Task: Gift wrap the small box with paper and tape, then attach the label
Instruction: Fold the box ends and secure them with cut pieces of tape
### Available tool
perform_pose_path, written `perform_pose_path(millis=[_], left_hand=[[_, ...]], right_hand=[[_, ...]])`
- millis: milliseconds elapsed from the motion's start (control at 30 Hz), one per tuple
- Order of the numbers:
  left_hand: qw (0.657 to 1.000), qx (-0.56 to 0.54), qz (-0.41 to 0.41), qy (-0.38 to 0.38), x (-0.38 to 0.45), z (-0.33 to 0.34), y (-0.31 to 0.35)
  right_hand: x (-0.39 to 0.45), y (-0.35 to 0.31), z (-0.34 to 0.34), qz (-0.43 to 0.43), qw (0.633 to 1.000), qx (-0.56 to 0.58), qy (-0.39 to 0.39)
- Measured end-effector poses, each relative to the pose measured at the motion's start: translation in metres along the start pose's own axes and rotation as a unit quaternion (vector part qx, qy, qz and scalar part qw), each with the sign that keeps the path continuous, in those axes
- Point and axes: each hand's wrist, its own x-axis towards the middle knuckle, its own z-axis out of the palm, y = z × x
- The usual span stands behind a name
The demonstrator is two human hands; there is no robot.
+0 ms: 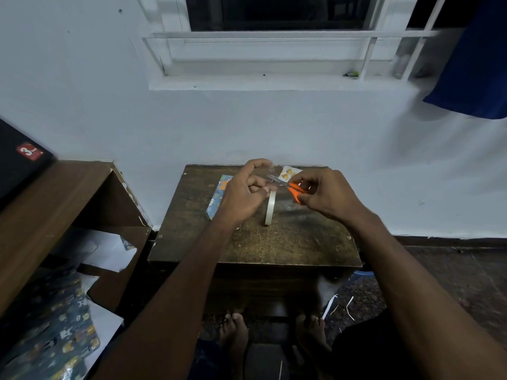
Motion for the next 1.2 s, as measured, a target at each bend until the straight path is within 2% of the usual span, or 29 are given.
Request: perform_pose_path(millis=[100, 267, 367, 467, 567, 633, 667, 733, 800, 1033, 1200], left_hand=[[1.000, -0.001, -0.001, 0.015, 0.000, 0.000, -0.003], [1.000, -0.008, 0.002, 0.030, 0.001, -0.001, -0.006], [1.000, -0.006, 0.010, 0.016, 0.001, -0.001, -0.006], [1.000, -0.003, 0.022, -0.002, 0.001, -0.002, -0.005], [0.999, -0.007, 0.020, -0.032, 0.002, -0.005, -0.004], [0.997, -0.024, 0.006, -0.068, 0.004, -0.009, -0.004], [0.996, -0.037, 0.000, -0.084, 0.004, -0.010, -0.004], [0.995, -0.053, -0.004, -0.090, 0.003, -0.010, -0.004], [0.996, -0.056, -0.005, -0.066, 0.003, -0.010, -0.004], [0.994, -0.098, 0.019, 0.044, 0.002, 0.002, -0.005], [0.987, -0.148, -0.009, 0.054, 0.004, 0.005, -0.004]], right_hand=[[0.000, 0.005, 0.000, 0.011, 1.000, -0.008, -0.018], [0.003, 0.020, 0.018, 0.082, 0.987, -0.132, -0.039], [0.004, 0.024, 0.034, 0.121, 0.968, -0.210, -0.060], [0.001, 0.017, 0.043, 0.122, 0.955, -0.257, -0.087], [0.000, 0.013, 0.045, 0.114, 0.950, -0.285, -0.065], [0.001, 0.013, 0.041, 0.111, 0.965, -0.237, -0.024], [0.001, 0.011, 0.037, 0.094, 0.980, -0.171, -0.022], [0.002, 0.004, 0.029, 0.037, 0.998, -0.008, -0.053], [0.000, -0.003, 0.027, 0.000, 0.994, 0.073, -0.077], [-0.004, -0.008, 0.028, 0.019, 0.993, 0.115, -0.035], [-0.003, -0.004, 0.024, 0.003, 0.990, 0.139, -0.020]])
